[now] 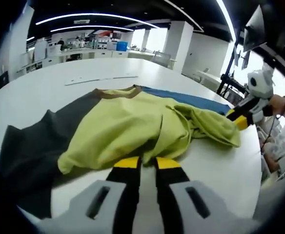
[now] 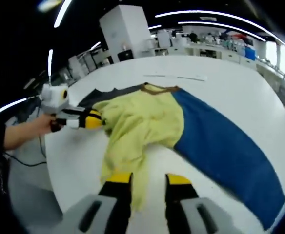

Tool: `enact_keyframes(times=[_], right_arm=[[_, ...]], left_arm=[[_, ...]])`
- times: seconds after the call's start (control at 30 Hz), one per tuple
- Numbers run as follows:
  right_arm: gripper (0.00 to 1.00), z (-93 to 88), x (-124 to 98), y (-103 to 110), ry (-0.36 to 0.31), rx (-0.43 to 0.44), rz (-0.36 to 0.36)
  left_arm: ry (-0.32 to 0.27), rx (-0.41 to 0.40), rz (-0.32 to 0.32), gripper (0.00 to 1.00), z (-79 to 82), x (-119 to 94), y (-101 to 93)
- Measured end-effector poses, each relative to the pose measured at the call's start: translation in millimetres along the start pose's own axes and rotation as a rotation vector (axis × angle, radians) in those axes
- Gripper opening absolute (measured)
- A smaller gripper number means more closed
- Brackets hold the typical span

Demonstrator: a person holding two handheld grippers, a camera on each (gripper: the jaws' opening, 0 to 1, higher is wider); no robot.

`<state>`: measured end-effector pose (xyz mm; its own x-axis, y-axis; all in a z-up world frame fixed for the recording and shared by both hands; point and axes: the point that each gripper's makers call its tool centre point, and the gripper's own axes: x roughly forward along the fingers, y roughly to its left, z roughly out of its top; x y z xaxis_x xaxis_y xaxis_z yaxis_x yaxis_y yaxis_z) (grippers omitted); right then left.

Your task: Fold the garment on the visible template until the final outline fits inside the template.

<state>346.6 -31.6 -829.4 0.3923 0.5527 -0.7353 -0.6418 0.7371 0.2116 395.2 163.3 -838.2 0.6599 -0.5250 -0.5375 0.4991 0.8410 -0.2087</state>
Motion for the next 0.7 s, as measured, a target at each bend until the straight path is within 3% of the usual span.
enact_keyframes(times=[0.37,0.57,0.7], right_arm=[[0.14,-25.8,4,8,0.091,-0.026,-0.038],[0.08,-29.0,4,6,0.102,-0.097,-0.113],[0.0,-27.6,8,13,0.089,-0.09,-0.103]], left_arm=[[0.006,0.026,0.018,0.01,-0.4,2,2.5],[0.003,0.039,0.017,0.0,-0.5,2,1.9],[0.002,0.03,0.016,0.0,-0.4,0,1.1]])
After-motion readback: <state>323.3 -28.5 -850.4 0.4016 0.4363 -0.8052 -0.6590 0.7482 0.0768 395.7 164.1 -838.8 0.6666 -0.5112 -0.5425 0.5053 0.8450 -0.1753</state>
